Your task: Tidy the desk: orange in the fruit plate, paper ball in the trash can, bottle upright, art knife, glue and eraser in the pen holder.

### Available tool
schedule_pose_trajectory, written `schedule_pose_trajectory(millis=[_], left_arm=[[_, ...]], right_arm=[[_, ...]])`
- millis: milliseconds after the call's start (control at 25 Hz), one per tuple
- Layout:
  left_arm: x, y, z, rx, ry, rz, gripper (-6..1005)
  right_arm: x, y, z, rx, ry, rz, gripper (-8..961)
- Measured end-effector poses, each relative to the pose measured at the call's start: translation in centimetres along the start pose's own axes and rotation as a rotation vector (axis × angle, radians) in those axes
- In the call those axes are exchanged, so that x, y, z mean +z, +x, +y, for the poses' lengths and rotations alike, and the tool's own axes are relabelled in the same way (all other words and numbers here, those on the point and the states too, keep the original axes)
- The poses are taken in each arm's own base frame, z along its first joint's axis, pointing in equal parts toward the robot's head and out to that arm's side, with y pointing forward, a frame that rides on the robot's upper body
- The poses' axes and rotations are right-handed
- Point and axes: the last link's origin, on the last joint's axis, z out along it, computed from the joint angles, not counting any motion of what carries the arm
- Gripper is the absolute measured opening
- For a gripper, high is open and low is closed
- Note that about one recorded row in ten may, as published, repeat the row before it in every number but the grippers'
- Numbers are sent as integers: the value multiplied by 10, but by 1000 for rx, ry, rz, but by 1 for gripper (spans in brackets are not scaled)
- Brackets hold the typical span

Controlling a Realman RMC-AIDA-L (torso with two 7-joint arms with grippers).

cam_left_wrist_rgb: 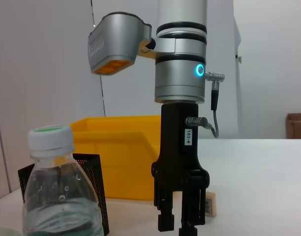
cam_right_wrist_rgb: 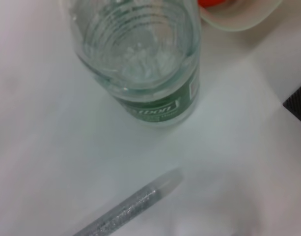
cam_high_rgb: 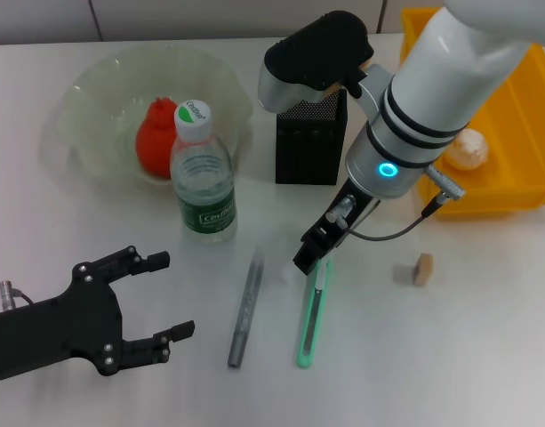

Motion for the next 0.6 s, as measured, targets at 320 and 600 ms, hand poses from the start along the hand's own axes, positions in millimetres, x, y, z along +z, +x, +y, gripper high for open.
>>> schedule_pose_trajectory(millis=[320, 600], left_arm=[[0, 0, -1, 2, 0, -5, 826], [0, 0, -1, 3, -1, -5, 826]], right_arm=[[2, 2, -1, 5, -2, 7, 598], [4, 5, -3, 14, -1, 22, 598]])
